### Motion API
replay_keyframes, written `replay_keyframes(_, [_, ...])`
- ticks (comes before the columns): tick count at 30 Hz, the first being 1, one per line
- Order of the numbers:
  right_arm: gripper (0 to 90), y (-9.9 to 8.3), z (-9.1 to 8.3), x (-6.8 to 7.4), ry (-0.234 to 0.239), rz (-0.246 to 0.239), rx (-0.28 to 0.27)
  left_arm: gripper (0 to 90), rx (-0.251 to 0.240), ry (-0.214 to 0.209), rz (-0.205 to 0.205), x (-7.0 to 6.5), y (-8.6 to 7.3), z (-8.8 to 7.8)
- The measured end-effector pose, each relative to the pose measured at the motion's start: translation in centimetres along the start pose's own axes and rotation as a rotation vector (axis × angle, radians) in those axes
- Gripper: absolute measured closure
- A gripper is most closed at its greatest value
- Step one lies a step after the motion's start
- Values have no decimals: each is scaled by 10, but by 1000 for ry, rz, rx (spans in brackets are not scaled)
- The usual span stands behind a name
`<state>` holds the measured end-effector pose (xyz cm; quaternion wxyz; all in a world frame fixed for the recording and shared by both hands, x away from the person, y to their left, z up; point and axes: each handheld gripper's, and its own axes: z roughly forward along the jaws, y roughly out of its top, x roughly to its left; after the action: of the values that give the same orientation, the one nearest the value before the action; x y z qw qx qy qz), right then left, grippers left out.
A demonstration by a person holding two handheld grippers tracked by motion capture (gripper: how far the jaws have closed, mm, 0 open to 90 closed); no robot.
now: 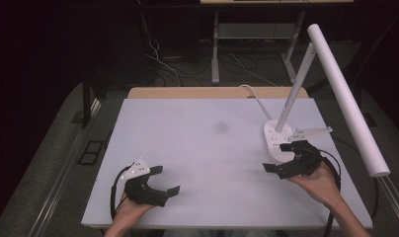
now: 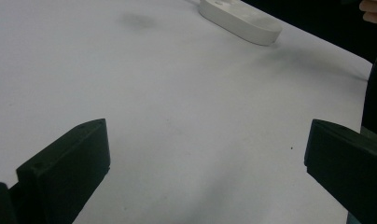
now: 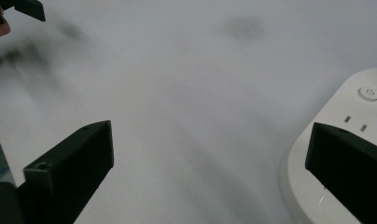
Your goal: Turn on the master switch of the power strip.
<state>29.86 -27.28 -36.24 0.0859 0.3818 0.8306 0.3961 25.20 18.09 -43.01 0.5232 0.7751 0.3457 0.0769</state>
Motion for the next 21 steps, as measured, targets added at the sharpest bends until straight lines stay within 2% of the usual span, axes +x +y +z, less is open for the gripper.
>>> replay_keyframes(6, [6,13,1,-2,-23,-35,11,0,-5,2,2,1,0,-1])
replay_keyframes(21, [6,35,9,-17,-60,-67,56,0,-5,2,-7,1,0,-1])
